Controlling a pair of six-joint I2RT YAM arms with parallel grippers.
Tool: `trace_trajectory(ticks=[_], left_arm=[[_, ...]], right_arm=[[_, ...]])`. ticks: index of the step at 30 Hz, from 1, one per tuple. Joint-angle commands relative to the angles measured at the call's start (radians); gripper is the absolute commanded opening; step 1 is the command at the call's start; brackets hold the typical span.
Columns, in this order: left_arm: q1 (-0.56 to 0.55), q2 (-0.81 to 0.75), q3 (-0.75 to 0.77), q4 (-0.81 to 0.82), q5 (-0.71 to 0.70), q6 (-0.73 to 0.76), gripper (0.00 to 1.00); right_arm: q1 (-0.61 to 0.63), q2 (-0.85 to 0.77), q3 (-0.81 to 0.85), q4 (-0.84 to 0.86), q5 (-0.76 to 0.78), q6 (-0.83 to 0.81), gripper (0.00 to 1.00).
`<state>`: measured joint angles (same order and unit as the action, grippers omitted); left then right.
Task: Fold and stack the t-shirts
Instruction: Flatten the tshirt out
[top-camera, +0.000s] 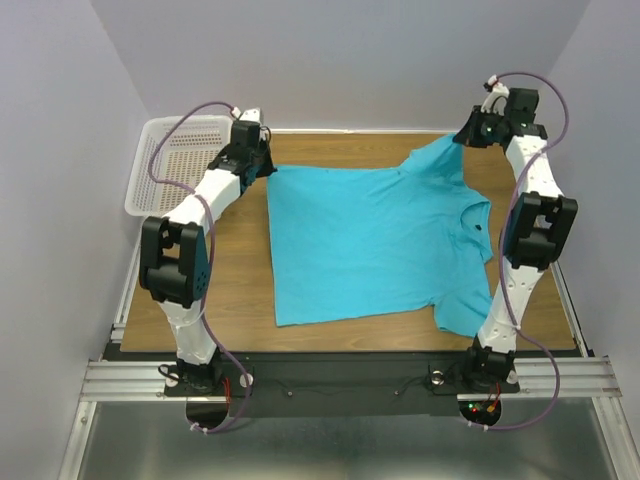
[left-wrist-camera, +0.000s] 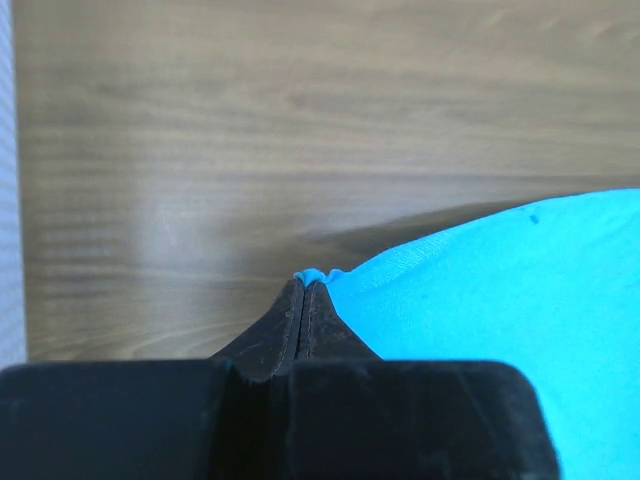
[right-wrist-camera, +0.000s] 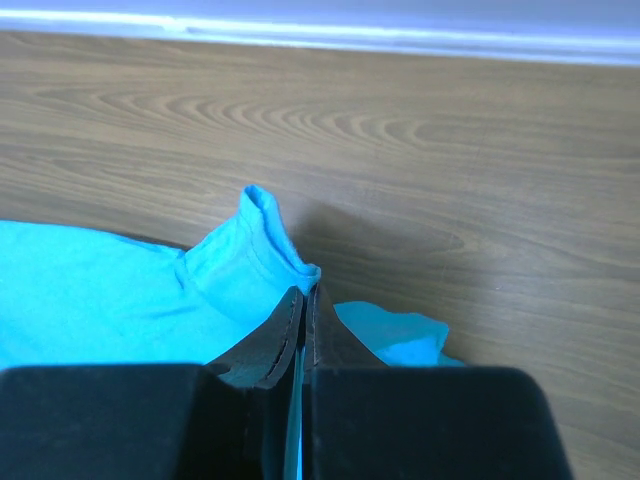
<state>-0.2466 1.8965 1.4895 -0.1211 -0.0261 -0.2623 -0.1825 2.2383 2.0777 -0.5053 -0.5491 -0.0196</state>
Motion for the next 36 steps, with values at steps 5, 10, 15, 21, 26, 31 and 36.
trace_trajectory(ticks=[5,10,15,21,26,31,36], left_arm=[[0.024,-0.247,-0.003,0.149,-0.027,0.012,0.0],[0.058,-0.372,-0.02,0.181,-0.058,0.011,0.0],[0.09,-0.51,-0.029,0.21,-0.066,0.008,0.0],[0.098,-0.642,-0.032,0.262,-0.041,-0.021,0.0],[0.098,-0.769,-0.044,0.313,-0.058,-0.046,0.0],[0.096,-0.894,-0.049,0.353,-0.078,-0.06,0.0],[0.096,-0.97,-0.028,0.345,-0.058,-0.074,0.0]], right_arm=[[-0.037,-0.223,0.054,0.04,-0.098,-0.008,0.01],[-0.069,-0.364,0.079,0.044,-0.123,-0.005,0.01],[-0.17,-0.433,0.229,0.05,-0.184,0.081,0.0],[-0.227,-0.492,0.384,0.057,-0.241,0.167,0.01],[-0.227,-0.611,0.384,0.114,-0.155,0.181,0.01],[-0.229,-0.675,0.528,0.103,0.01,0.178,0.01],[-0.229,-0.726,0.634,0.085,0.141,0.144,0.01]])
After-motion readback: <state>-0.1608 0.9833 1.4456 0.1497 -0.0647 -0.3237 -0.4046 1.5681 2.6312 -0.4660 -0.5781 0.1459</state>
